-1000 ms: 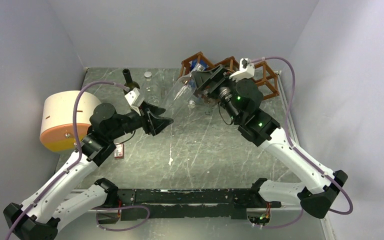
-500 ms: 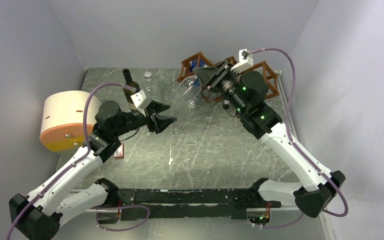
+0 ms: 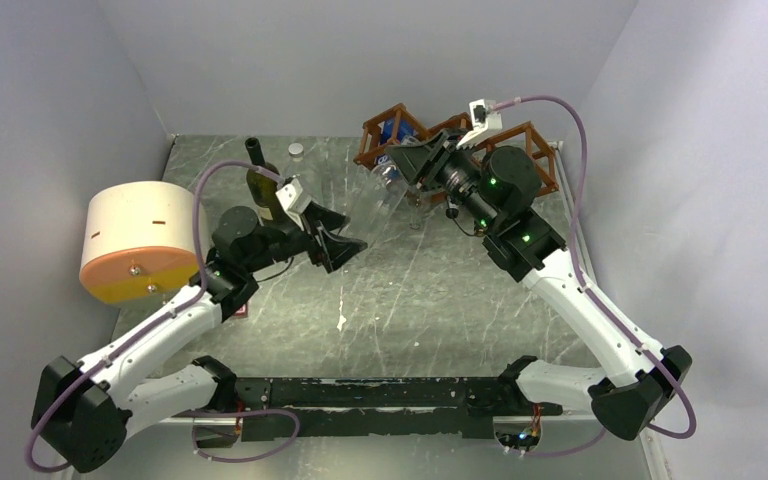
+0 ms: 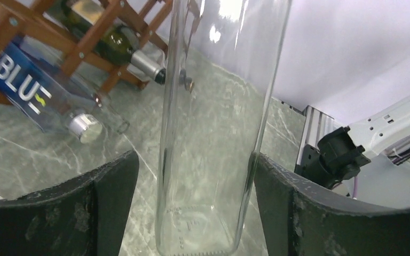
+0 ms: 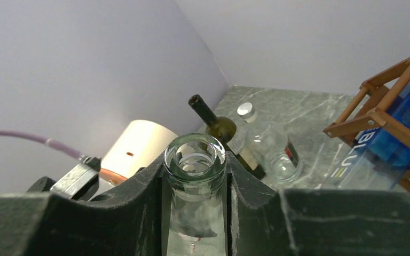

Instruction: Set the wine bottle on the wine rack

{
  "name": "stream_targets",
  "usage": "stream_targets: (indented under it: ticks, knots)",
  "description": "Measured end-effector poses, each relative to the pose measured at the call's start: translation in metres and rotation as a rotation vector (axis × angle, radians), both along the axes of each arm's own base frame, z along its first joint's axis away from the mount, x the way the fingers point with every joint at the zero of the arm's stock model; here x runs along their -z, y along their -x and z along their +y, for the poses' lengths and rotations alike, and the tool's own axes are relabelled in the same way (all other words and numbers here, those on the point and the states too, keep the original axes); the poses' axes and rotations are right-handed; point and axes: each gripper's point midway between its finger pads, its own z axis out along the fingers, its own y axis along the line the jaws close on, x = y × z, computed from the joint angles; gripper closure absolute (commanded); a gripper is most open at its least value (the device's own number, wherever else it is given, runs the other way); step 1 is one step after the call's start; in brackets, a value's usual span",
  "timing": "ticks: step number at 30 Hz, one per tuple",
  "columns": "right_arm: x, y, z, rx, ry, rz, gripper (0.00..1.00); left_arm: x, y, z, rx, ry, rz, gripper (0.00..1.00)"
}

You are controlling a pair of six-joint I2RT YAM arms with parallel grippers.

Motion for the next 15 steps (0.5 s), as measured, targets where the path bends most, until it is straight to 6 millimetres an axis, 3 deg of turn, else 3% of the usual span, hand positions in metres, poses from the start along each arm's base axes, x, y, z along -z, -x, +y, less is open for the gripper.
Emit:
stream_targets:
  ticks: [6, 15]
  knots:
    - [0.010, 0.002, 0.001, -0.023, 0.098, -0.041, 1.00, 0.026, -0.006, -0.011, 0.040, -0.005, 0.013, 0.21]
    - [0.017, 0.001, -0.002, -0.027, 0.144, -0.046, 1.00, 0.035, -0.012, -0.035, 0.131, -0.061, -0.172, 0.23]
